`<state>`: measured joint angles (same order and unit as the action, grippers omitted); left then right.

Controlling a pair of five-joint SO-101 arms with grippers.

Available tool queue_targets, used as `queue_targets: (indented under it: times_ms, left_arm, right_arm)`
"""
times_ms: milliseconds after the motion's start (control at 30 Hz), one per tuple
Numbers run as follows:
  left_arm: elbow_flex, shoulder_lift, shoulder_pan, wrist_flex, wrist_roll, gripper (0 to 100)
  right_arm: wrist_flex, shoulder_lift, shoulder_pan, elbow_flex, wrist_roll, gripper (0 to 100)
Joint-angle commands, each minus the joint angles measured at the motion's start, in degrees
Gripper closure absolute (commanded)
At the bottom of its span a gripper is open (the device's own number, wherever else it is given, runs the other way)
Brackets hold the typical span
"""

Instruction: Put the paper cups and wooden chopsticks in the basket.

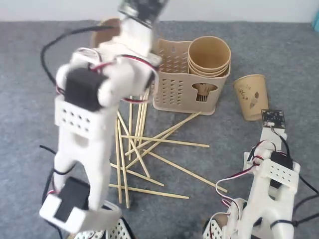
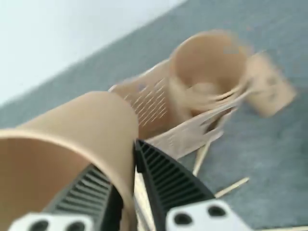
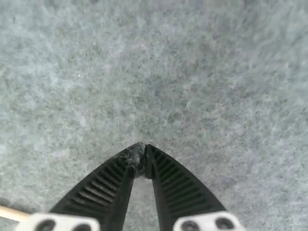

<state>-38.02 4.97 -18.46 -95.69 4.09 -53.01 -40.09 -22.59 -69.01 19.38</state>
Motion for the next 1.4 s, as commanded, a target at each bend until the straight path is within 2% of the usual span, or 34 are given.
queue_targets:
  times_ms: [0, 133, 333, 467, 633, 1133, 1200, 1300, 1367]
  left_arm:
    - [-0.4, 4.7, -7.7, 6.4, -0.4, 99]
    - [-0.3, 4.7, -12.7, 11.1, -0.3, 99]
    - [-0.2, -1.1, -15.7, 15.4, 3.4, 99]
    - [-0.3, -8.3, -14.7, 18.5, 3.6, 99]
    - [-2.9, -14.4, -13.5, 18.1, 4.8, 99]
    - [-6.0, -20.5, -10.7, 18.0, 6.2, 98]
    - [-6.1, -20.5, -10.7, 17.2, 6.2, 91]
    - [-8.6, -20.5, -10.6, 13.5, 5.9, 75]
    - [-11.3, -20.5, -10.6, 11.3, 6.1, 67]
  right_arm:
    - [0.6, -1.6, -0.4, 0.3, 1.2, 99.0]
    - [0.6, -1.6, -0.3, 0.3, 1.3, 99.0]
    - [0.6, -1.6, -0.3, 0.3, 1.3, 99.0]
    - [0.8, -1.8, 1.5, -0.4, 1.3, 99.0]
    - [0.9, -2.2, 2.2, -0.7, 1.4, 99.0]
    - [1.6, -2.1, 2.4, -0.8, 1.4, 99.0]
    - [1.7, -2.0, 2.4, -0.8, 1.4, 99.0]
    - [1.7, -2.0, 2.4, -0.8, 1.4, 99.0]
    - [1.7, -2.0, 2.4, -0.8, 1.4, 99.0]
